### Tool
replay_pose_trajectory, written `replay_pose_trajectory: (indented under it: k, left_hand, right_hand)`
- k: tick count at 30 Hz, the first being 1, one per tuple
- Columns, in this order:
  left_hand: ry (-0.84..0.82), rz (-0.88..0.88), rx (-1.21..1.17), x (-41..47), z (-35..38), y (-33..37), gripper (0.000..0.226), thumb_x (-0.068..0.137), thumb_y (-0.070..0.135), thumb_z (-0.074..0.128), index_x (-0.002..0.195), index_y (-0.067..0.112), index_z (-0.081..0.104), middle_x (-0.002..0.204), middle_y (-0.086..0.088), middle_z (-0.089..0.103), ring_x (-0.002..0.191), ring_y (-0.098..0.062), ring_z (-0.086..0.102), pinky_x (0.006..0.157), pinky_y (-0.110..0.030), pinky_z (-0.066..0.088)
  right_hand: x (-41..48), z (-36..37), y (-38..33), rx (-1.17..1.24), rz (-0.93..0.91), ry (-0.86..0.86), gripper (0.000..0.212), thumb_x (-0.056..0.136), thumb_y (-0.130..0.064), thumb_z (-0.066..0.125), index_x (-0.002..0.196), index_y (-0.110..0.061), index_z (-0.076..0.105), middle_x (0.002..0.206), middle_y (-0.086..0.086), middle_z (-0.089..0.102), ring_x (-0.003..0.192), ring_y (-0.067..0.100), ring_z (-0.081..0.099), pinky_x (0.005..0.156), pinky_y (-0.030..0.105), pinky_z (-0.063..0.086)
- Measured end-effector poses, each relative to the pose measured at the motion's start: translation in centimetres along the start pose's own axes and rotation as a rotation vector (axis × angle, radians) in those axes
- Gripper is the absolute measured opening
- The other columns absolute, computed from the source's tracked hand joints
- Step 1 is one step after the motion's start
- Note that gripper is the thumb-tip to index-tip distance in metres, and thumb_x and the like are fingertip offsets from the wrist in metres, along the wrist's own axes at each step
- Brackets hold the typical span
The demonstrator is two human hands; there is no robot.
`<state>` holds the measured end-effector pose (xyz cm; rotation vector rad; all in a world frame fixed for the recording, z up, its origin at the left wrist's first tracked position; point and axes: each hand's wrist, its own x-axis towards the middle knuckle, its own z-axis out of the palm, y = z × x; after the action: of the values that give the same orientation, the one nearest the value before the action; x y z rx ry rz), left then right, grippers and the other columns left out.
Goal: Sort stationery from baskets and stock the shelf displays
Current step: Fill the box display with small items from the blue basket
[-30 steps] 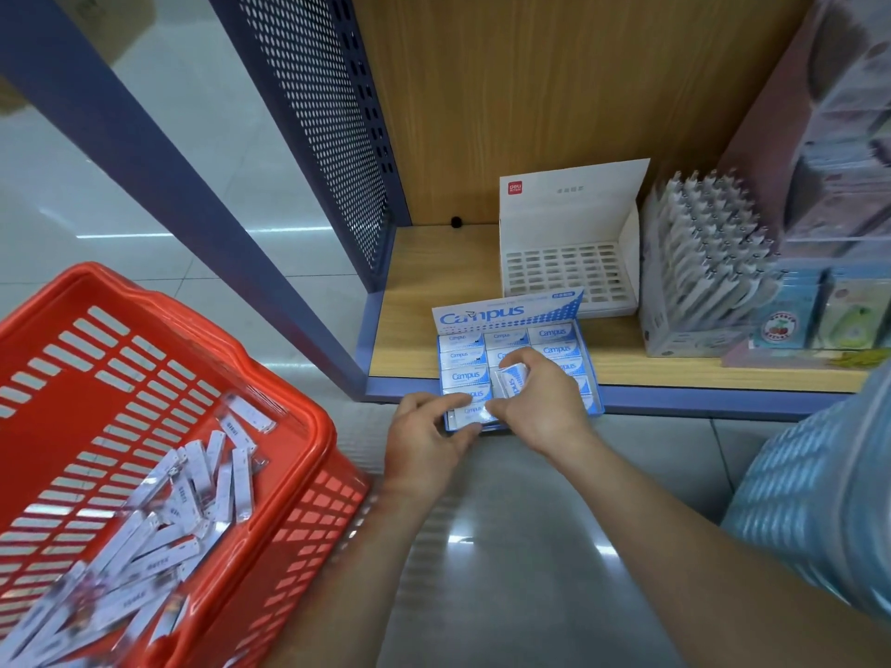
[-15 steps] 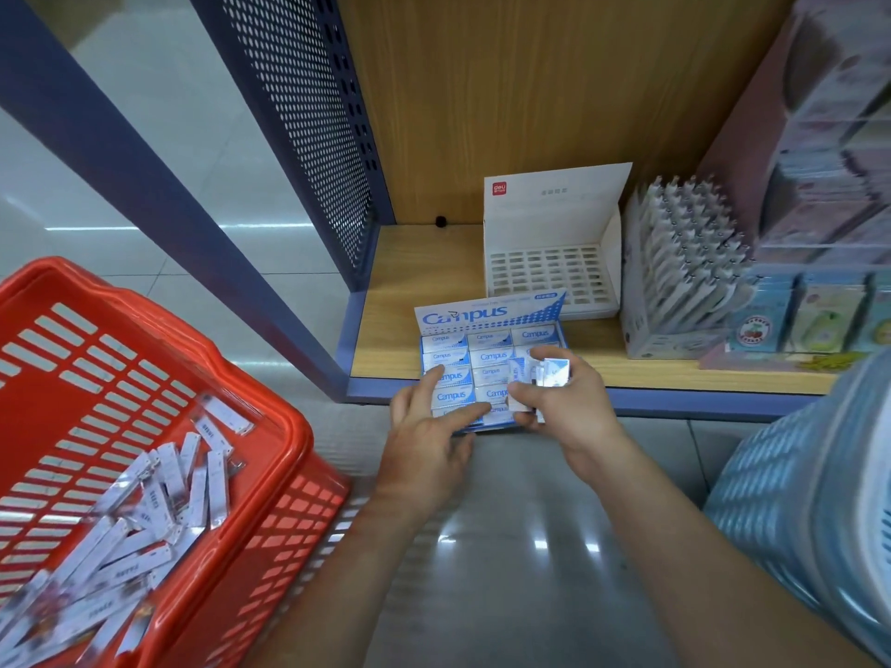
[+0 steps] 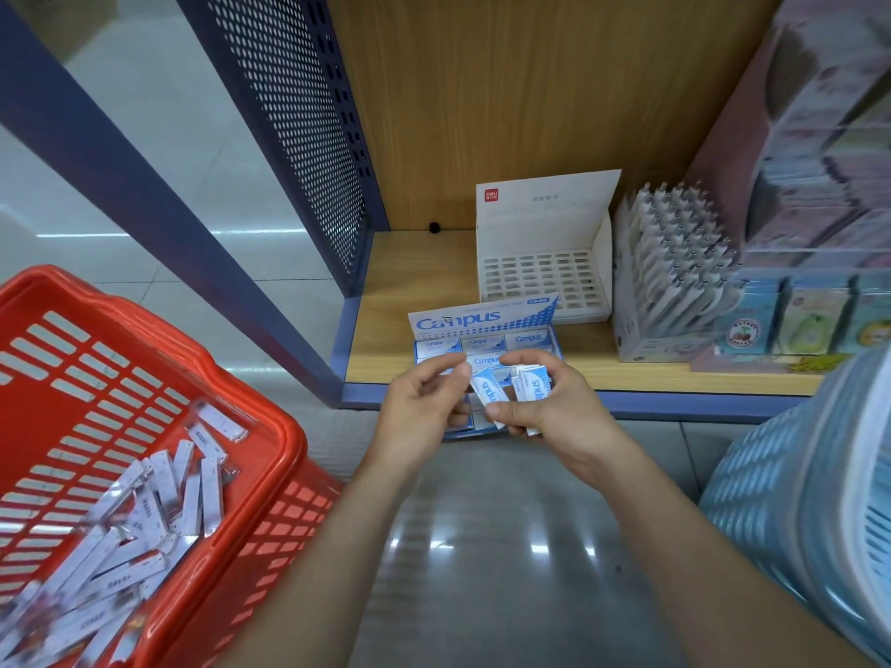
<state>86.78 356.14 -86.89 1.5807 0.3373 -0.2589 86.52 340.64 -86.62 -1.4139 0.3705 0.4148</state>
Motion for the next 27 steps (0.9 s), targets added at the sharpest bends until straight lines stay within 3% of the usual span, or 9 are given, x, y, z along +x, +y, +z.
replay_pose_trajectory:
  k: [3, 5, 8, 12, 16, 18, 20, 22, 27]
  left_hand:
    - [-0.088, -0.045, -0.082, 0.0, 0.3, 0.6, 0.015, 0.089, 0.007, 0.067, 0.104, 0.009, 0.069, 0.071, -0.002, 0.07, 0.06, -0.007, 0.063, 0.06, -0.02, 0.053]
    - [-0.088, 0.031, 0.023, 0.1, 0.3, 0.4, 0.013, 0.09, 0.007, 0.066, 0.095, 0.017, 0.071, 0.078, -0.001, 0.073, 0.068, -0.007, 0.066, 0.069, -0.022, 0.055]
    - [-0.161, 0.152, 0.204, 0.6, 0.4, 0.2, 0.021, 0.093, 0.008, 0.062, 0.096, 0.027, 0.071, 0.088, 0.004, 0.073, 0.084, -0.011, 0.069, 0.084, -0.029, 0.054]
    - [-0.156, 0.087, 0.228, 0.7, 0.6, -0.1, 0.033, 0.081, 0.02, 0.078, 0.103, 0.036, 0.06, 0.084, -0.002, 0.067, 0.069, -0.013, 0.062, 0.071, -0.036, 0.056]
    - [-0.092, 0.2, 0.552, 0.9, 0.8, -0.3, 0.024, 0.075, 0.025, 0.081, 0.09, 0.036, 0.066, 0.077, 0.01, 0.069, 0.057, 0.0, 0.057, 0.062, -0.021, 0.048]
    - [-0.009, 0.35, 0.732, 1.6, 0.8, 0.2, 0.02, 0.078, 0.028, 0.077, 0.097, 0.032, 0.073, 0.079, 0.011, 0.07, 0.067, 0.0, 0.059, 0.067, -0.017, 0.045]
    - [0.085, 0.485, 0.853, 3.1, 0.8, 0.3, 0.028, 0.08, 0.024, 0.076, 0.108, 0.026, 0.073, 0.098, 0.005, 0.069, 0.093, -0.012, 0.059, 0.08, -0.016, 0.038]
    - [0.108, 0.505, 0.936, 4.8, 1.1, 0.1, 0.034, 0.083, 0.022, 0.074, 0.117, 0.022, 0.07, 0.114, -0.003, 0.061, 0.111, -0.021, 0.048, 0.091, -0.02, 0.035]
    - [0.062, 0.523, 1.151, 7.2, 2.6, -0.9, 0.035, 0.087, 0.023, 0.068, 0.121, 0.021, 0.066, 0.123, 0.0, 0.061, 0.121, -0.023, 0.046, 0.098, -0.038, 0.044]
  right_hand:
    - [-0.2, -0.3, -0.6, -0.023, 0.004, -0.05, 0.033, 0.076, -0.001, 0.078, 0.102, -0.016, 0.063, 0.088, 0.008, 0.064, 0.064, 0.017, 0.058, 0.053, 0.024, 0.046]
    - [-0.2, -0.6, -0.9, -0.025, 0.017, -0.061, 0.025, 0.081, -0.005, 0.075, 0.1, -0.015, 0.062, 0.082, 0.004, 0.067, 0.066, 0.015, 0.059, 0.053, 0.024, 0.045]
    - [-0.3, -0.7, -0.9, 0.026, 0.02, -0.083, 0.027, 0.081, 0.004, 0.072, 0.096, -0.014, 0.06, 0.073, 0.003, 0.064, 0.06, 0.015, 0.058, 0.054, 0.025, 0.048]
    - [-0.1, 0.0, -0.5, 0.319, 0.05, 0.051, 0.03, 0.082, 0.012, 0.066, 0.098, -0.011, 0.056, 0.08, 0.01, 0.066, 0.062, 0.016, 0.065, 0.06, 0.027, 0.057]
    - [0.0, 0.5, -0.2, 0.312, 0.078, 0.078, 0.027, 0.085, 0.009, 0.065, 0.099, -0.012, 0.057, 0.081, 0.01, 0.069, 0.063, 0.016, 0.067, 0.062, 0.028, 0.058]
    - [0.1, 0.5, 0.0, 0.326, 0.103, 0.11, 0.026, 0.088, 0.006, 0.062, 0.106, -0.013, 0.059, 0.079, 0.01, 0.067, 0.067, 0.018, 0.066, 0.066, 0.029, 0.058]
    - [0.2, 0.1, 0.1, 0.34, 0.101, 0.154, 0.029, 0.088, 0.006, 0.059, 0.111, -0.013, 0.059, 0.078, 0.011, 0.061, 0.071, 0.02, 0.062, 0.068, 0.03, 0.058]
    - [0.2, -0.2, 0.0, 0.314, 0.086, 0.188, 0.034, 0.087, 0.008, 0.056, 0.114, -0.013, 0.058, 0.081, 0.013, 0.059, 0.074, 0.02, 0.059, 0.068, 0.03, 0.059]
    - [0.4, -0.6, -0.4, 0.309, 0.058, 0.245, 0.046, 0.081, 0.014, 0.062, 0.115, -0.017, 0.055, 0.095, 0.018, 0.065, 0.08, 0.026, 0.067, 0.063, 0.032, 0.06]
